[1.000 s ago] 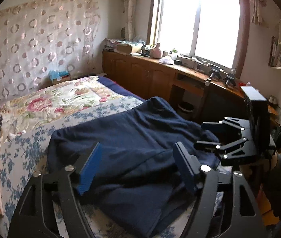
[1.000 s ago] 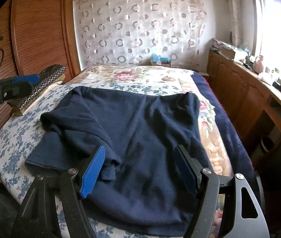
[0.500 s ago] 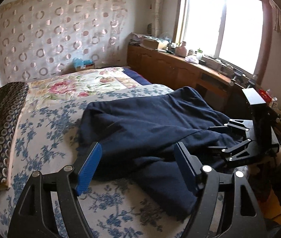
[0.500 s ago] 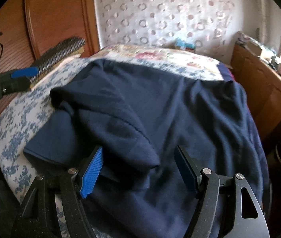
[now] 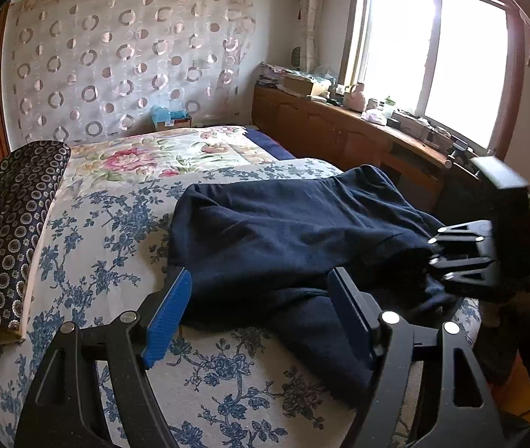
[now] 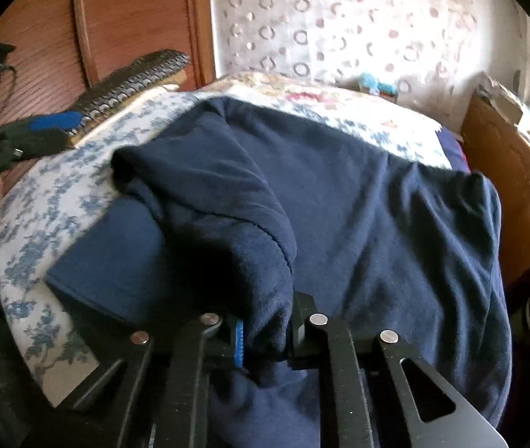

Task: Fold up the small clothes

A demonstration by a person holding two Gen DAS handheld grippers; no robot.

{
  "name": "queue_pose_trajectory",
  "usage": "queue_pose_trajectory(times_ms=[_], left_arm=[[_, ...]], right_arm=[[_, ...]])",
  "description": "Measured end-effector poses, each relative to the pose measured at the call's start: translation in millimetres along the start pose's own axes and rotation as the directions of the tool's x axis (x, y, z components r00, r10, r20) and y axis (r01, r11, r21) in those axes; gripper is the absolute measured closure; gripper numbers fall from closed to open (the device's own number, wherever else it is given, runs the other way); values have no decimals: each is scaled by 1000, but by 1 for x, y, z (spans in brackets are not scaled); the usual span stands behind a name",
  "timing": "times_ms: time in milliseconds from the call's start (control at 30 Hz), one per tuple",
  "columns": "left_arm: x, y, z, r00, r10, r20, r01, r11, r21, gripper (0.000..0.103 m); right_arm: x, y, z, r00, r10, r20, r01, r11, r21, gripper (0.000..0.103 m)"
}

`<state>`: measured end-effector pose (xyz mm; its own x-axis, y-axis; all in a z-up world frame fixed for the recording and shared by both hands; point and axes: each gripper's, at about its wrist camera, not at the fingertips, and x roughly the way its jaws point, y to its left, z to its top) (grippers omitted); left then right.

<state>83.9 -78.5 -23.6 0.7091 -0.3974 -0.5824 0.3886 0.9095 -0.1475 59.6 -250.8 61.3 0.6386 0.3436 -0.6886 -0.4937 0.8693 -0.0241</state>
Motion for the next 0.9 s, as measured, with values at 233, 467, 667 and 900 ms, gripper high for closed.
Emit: queue_pose_trajectory(times_ms=[233,467,667,900], left_arm=[[-5,0,1,1000,-4,12,4,1000,-1,27],[-11,-6,4,999,-21,33,21,1000,4,27],[-12,-14,7,998,-34,44,34,999,14,27],[-10,-22,10,998,-39,41,37,999,30,27]], right_arm=[[-55,14,13,986,12,168,-11,1000,-9,90],[-104,6,2,970,-84,226,80,996,28,90],[-109,-32,-44,971,-196,141,168,968,186,90],[-78,-45,-86,967,-254,-23,253,938,238,69]])
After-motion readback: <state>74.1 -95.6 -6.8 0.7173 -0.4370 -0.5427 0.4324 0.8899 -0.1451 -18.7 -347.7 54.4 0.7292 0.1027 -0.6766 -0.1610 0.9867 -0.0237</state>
